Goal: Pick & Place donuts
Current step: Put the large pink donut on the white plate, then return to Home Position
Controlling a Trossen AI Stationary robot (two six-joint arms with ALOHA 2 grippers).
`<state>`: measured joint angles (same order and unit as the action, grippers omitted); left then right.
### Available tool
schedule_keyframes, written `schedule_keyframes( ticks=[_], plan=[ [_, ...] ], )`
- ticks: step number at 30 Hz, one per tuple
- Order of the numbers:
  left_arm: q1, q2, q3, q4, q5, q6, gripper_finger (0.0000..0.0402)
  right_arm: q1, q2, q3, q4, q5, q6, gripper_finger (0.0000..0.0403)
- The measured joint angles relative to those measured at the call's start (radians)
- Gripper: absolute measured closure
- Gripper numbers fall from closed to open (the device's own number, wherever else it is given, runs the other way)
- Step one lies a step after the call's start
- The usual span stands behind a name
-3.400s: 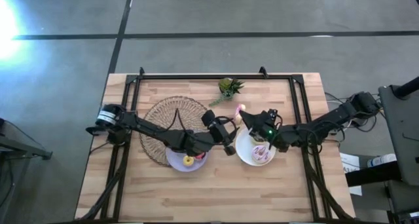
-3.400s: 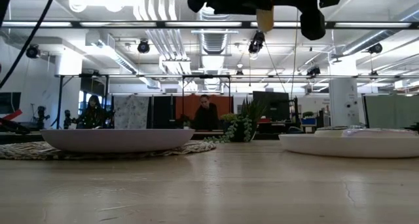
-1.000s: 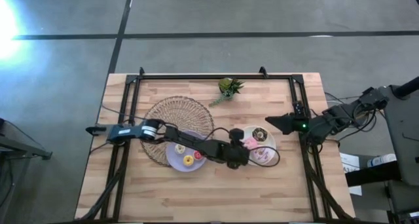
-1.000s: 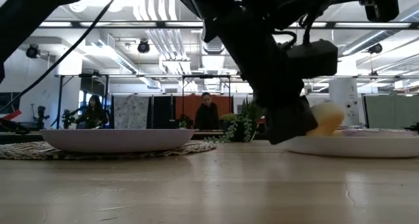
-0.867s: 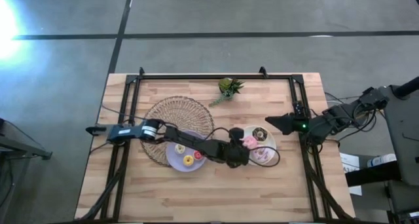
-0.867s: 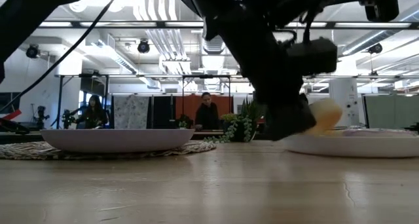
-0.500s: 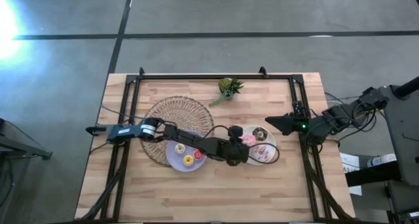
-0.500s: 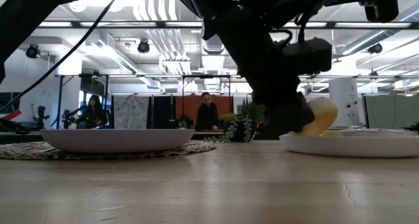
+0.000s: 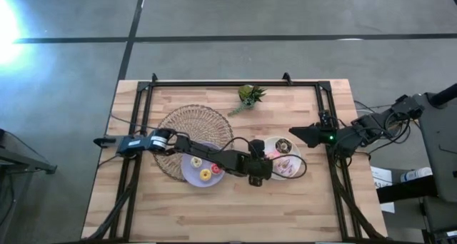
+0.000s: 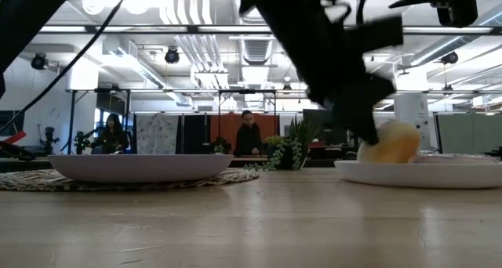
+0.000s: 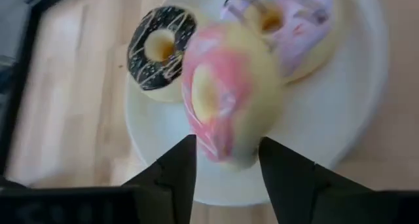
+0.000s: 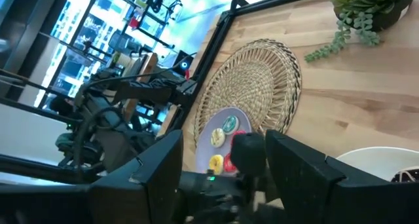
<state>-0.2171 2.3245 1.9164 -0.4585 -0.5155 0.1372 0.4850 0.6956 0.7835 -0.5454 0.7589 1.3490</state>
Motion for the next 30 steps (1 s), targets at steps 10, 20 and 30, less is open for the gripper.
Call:
schedule_keyframes(
  ticks=[10, 20, 30],
  plan=[
    [-0.009, -0.050, 0.011, -0.109, 0.047, -0.077, 0.0257, 0.000, 0.000, 0.000, -0.002, 0.000, -0.014, 0.0195],
    [-0.043, -0.244, -0.136, -0.115, 0.384, -0.250, 0.0257, 0.002, -0.002, 0.000, 0.001, -0.146, -0.170, 0.0195],
    [-0.015, -0.695, -0.628, 0.197, 0.452, -0.590, 0.0257, 0.010, -0.001, 0.000, -0.001, -0.166, -0.319, 0.0202]
  ],
)
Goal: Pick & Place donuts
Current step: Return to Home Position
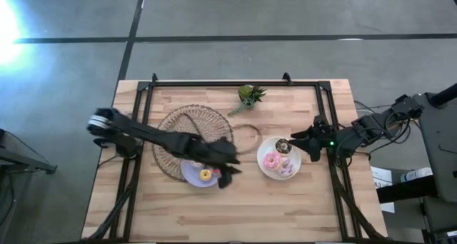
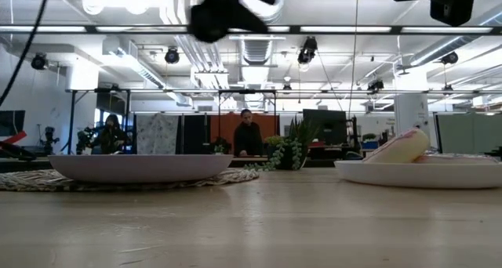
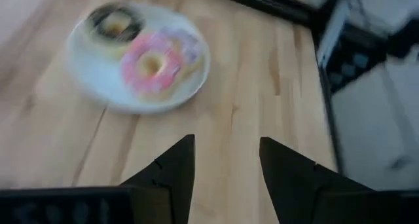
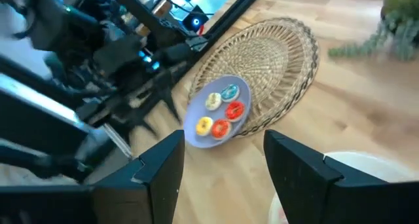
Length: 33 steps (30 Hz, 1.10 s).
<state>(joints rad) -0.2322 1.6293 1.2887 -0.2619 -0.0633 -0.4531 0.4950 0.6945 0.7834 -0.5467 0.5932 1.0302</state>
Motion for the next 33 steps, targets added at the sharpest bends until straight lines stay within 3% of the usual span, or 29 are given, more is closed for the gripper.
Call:
schedule_keyframes(
  ticks=[3, 6, 12, 16, 18, 23, 28, 33],
  plan=[
    [0.001, -0.136, -0.135, 0.039, -0.062, -0.216, 0.0257, 0.000, 0.000, 0.000, 0.004, 0.004, 0.135, 0.0202],
    [-0.011, -0.256, -0.285, 0.185, -0.080, -0.278, 0.0257, 0.001, 0.000, 0.000, 0.018, 0.007, 0.126, 0.0202],
    [-0.046, -0.353, -0.653, 0.934, 0.010, -0.292, 0.0257, 0.052, 0.053, -0.028, 0.291, -0.020, -0.185, 0.0202],
    [-0.047, -0.344, -0.799, 1.251, 0.044, -0.277, 0.0257, 0.048, 0.095, -0.107, 0.511, -0.030, -0.279, 0.0202],
    [-0.020, -0.360, -0.827, 1.275, 0.060, -0.267, 0.0257, 0.017, 0.092, -0.165, 0.585, -0.039, -0.277, 0.0202],
    [0.083, -0.480, -0.885, 1.202, 0.211, -0.218, 0.0257, -0.076, -0.019, -0.332, 0.774, -0.071, -0.296, 0.0202],
    [0.193, -0.708, -0.975, 1.065, 0.213, -0.199, 0.0257, -0.106, -0.191, -0.460, 0.883, -0.099, -0.420, 0.0202],
    [0.213, -0.915, -1.061, 0.953, 0.220, -0.193, 0.0257, -0.105, -0.324, -0.546, 0.879, -0.097, -0.483, 0.0202]
  ],
)
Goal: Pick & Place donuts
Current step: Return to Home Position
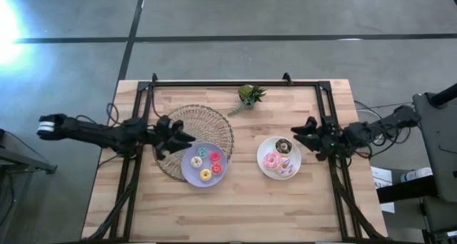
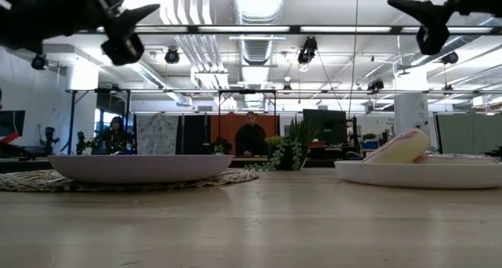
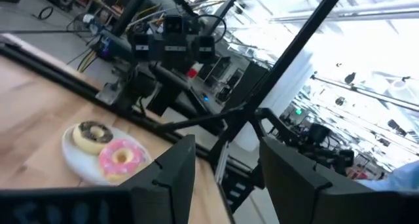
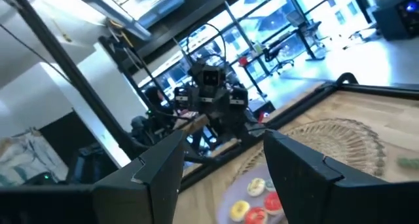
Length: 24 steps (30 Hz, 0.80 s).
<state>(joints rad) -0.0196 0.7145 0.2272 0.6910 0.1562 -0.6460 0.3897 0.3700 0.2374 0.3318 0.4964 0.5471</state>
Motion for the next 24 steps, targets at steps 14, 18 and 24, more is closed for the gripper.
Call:
schedule_keyframes(
  ticks=[14, 18, 24],
  plan=[
    [0.001, -0.308, -0.113, -0.377, -0.085, 0.073, 0.0257, -0.001, -0.141, -0.204, -0.010, 0.143, -0.009, 0.0202],
    [0.005, -0.369, -0.118, -0.459, -0.106, 0.084, 0.0257, 0.000, -0.133, -0.229, -0.059, 0.142, -0.009, 0.0202],
    [0.021, -0.463, -0.118, -0.557, -0.116, 0.135, 0.0257, -0.002, -0.114, -0.229, -0.123, 0.158, -0.007, 0.0202]
  ],
)
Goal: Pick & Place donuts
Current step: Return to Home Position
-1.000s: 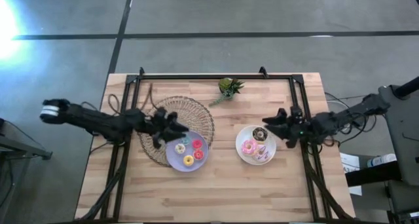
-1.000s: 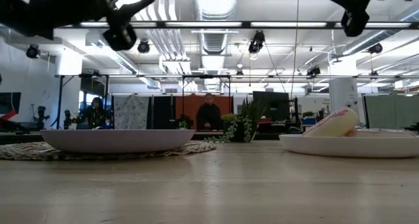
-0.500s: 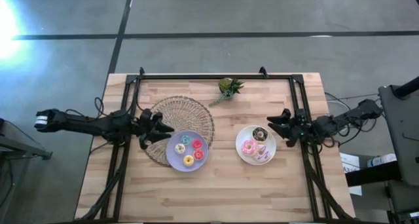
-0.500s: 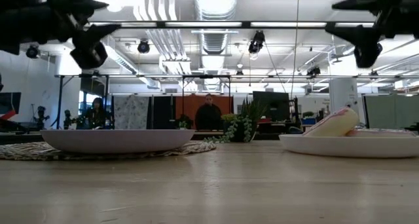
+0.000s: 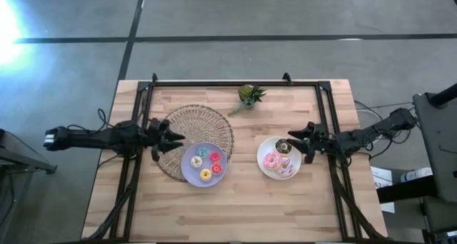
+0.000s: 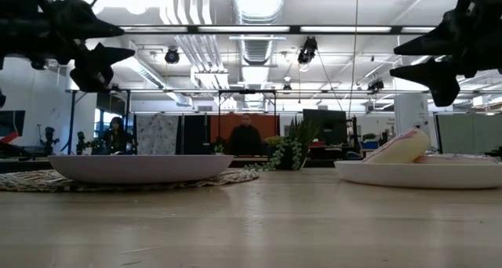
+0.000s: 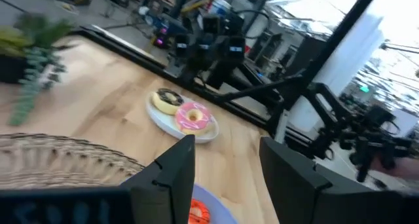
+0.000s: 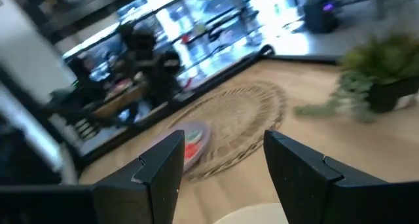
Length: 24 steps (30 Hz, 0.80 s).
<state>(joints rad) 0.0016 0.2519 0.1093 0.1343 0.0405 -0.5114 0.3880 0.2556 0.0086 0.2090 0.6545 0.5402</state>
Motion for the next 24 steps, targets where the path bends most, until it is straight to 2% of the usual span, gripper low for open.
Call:
schedule_keyframes(
  ticks=[3, 7, 14, 19, 24],
  plan=[
    [0.014, -0.046, 0.000, -0.109, -0.036, -0.010, 0.0257, -0.002, 0.000, 0.000, 0.005, 0.081, 0.000, 0.0202],
    [0.023, -0.088, -0.001, -0.231, -0.063, -0.045, 0.0257, -0.002, 0.001, 0.000, 0.004, 0.132, 0.001, 0.0202],
    [0.023, -0.125, 0.000, -0.250, -0.080, 0.002, 0.0257, -0.003, 0.001, 0.000, 0.004, 0.133, 0.001, 0.0202],
    [0.023, -0.125, -0.001, -0.265, -0.188, 0.021, 0.0257, -0.003, 0.001, 0.000, 0.004, 0.133, 0.001, 0.0202],
    [0.023, -0.124, -0.001, -0.267, -0.199, 0.020, 0.0257, -0.003, 0.001, 0.001, 0.004, 0.133, 0.001, 0.0202]
  ],
)
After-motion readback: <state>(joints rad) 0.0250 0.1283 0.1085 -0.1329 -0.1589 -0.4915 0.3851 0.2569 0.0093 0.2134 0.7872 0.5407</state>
